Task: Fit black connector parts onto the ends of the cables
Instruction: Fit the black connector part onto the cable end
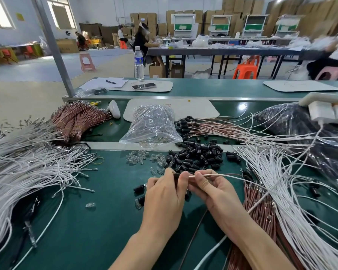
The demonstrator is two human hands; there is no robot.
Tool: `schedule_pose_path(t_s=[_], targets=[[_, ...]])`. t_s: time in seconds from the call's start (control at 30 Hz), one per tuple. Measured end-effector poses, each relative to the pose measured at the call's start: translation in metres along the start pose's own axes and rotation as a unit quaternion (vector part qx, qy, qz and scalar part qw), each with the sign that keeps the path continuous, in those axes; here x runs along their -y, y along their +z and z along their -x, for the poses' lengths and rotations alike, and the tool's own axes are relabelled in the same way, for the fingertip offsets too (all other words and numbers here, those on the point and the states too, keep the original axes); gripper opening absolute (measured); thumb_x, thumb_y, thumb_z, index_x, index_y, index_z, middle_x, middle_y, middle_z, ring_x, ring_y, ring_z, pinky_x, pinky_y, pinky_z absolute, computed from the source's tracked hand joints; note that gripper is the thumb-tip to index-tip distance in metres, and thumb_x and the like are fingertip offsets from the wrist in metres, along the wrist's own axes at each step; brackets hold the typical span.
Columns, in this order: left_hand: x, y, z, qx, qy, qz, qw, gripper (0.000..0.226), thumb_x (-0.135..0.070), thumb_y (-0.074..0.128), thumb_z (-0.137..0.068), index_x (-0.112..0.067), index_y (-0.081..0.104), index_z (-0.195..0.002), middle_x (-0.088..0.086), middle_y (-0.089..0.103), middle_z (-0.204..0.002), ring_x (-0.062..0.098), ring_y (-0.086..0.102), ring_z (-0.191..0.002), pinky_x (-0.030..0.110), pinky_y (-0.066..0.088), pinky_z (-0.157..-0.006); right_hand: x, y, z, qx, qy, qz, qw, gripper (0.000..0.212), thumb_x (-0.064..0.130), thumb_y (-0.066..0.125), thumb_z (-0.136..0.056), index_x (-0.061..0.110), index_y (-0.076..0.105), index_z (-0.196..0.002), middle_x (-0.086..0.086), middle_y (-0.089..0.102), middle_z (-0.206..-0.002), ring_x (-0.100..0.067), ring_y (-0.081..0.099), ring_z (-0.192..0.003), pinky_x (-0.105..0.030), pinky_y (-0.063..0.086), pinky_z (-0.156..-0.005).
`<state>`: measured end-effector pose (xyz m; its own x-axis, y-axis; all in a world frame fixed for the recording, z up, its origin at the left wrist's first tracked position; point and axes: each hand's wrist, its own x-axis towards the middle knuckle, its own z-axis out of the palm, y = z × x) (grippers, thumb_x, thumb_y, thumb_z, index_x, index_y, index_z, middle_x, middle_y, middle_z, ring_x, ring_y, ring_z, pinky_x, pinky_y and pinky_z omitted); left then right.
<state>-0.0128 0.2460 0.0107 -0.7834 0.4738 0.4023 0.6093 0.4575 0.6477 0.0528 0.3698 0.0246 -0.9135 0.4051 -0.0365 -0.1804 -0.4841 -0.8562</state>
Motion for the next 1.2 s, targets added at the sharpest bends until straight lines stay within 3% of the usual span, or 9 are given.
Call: schedule_pose_path(t_s=[0.1,0.2,0.3,0.4,0.6,0.77,0.87,1.0,1.2], targets=[[0.0027,-0.0004,0.0015,0.02,0.01,0.063,0.998,0.031,-0.07,0.02,-0.099,-0.047,0.041,-0.098,-0.024,0.062,-0.092,-0.005,0.045,-0.1,0.019,0.039,-0.08,0.0012,0.0033,0.0,0.001,0.004,-0.04,0.999,0.027,0.022,0.07,-0.083,0.005,0.067,-0.103,-0.019,0.076,-0.103,-0.022,0.075,-0.094,-0.023,0.059,-0.077],[0.0035,-0.002,0.0033,0.02,0.025,0.097,0.995,0.007,-0.06,0.035,-0.101,-0.06,0.035,-0.108,-0.031,0.058,-0.106,0.002,0.052,-0.099,0.017,0.043,-0.082,0.0018,0.0048,0.0011,0.007,0.017,-0.009,1.0,0.028,0.032,0.077,-0.074,0.013,0.08,-0.093,-0.012,0.075,-0.09,-0.014,0.07,-0.076,-0.022,0.058,-0.068],[0.0023,-0.0039,0.0033,0.032,0.028,0.114,0.993,0.024,-0.039,0.044,-0.104,-0.059,0.037,-0.114,-0.031,0.058,-0.11,0.005,0.055,-0.101,0.023,0.046,-0.085,0.0014,0.0033,0.0015,0.011,0.025,0.023,0.999,0.03,0.034,0.078,-0.072,0.012,0.082,-0.093,-0.01,0.072,-0.082,-0.012,0.065,-0.068,-0.023,0.056,-0.063],[0.0003,-0.0041,0.0041,0.046,0.021,0.103,0.993,0.012,-0.051,0.037,-0.104,-0.051,0.039,-0.116,-0.029,0.059,-0.106,0.004,0.053,-0.098,0.025,0.045,-0.084,0.0015,0.0015,0.002,0.009,0.016,0.05,0.999,0.029,0.034,0.077,-0.074,0.014,0.081,-0.093,-0.007,0.072,-0.08,-0.01,0.064,-0.067,-0.022,0.056,-0.062],[-0.0046,-0.001,0.0,0.013,-0.003,0.048,0.999,0.033,-0.062,0.015,-0.098,-0.04,0.039,-0.091,-0.021,0.057,-0.074,-0.021,0.044,-0.094,0.021,0.036,-0.08,-0.0017,-0.0004,0.0023,0.002,0.0,0.099,0.995,0.037,0.042,0.077,-0.071,0.015,0.08,-0.097,-0.005,0.074,-0.084,-0.01,0.064,-0.07,-0.022,0.055,-0.063],[-0.0006,0.0021,-0.0022,-0.001,-0.001,0.008,1.0,0.052,-0.076,0.008,-0.094,-0.035,0.038,-0.085,-0.017,0.059,-0.068,-0.018,0.044,-0.093,0.023,0.031,-0.08,-0.0026,0.0011,0.0021,0.005,-0.01,0.142,0.99,0.041,0.05,0.083,-0.073,0.017,0.08,-0.097,-0.007,0.074,-0.084,-0.011,0.064,-0.071,-0.024,0.054,-0.063],[0.0013,0.0026,-0.0008,-0.037,0.0,-0.011,0.999,0.046,-0.072,0.015,-0.097,-0.034,0.037,-0.083,-0.015,0.056,-0.064,-0.023,0.04,-0.095,0.026,0.033,-0.076,-0.002,0.0012,0.0025,0.0,-0.021,0.157,0.987,0.041,0.05,0.08,-0.073,0.017,0.081,-0.099,-0.003,0.072,-0.079,-0.01,0.061,-0.069,-0.024,0.052,-0.061],[-0.0005,0.0027,0.0005,-0.03,0.01,-0.035,0.999,0.047,-0.065,0.009,-0.1,-0.032,0.034,-0.078,-0.011,0.05,-0.058,-0.011,0.046,-0.087,0.025,0.026,-0.074,-0.0025,-0.0001,0.0044,-0.001,-0.031,0.171,0.985,0.031,0.042,0.078,-0.08,0.018,0.081,-0.099,-0.002,0.073,-0.081,-0.01,0.062,-0.071,-0.024,0.053,-0.061],[-0.0019,0.0035,-0.0005,-0.03,0.024,-0.034,0.999,0.037,-0.057,0.012,-0.1,-0.034,0.027,-0.075,-0.012,0.041,-0.05,-0.022,0.042,-0.087,0.025,0.022,-0.072,-0.0041,0.0008,0.004,-0.007,-0.018,0.17,0.985,0.032,0.041,0.075,-0.076,0.021,0.082,-0.099,-0.01,0.078,-0.091,-0.012,0.066,-0.076,-0.021,0.054,-0.066]])
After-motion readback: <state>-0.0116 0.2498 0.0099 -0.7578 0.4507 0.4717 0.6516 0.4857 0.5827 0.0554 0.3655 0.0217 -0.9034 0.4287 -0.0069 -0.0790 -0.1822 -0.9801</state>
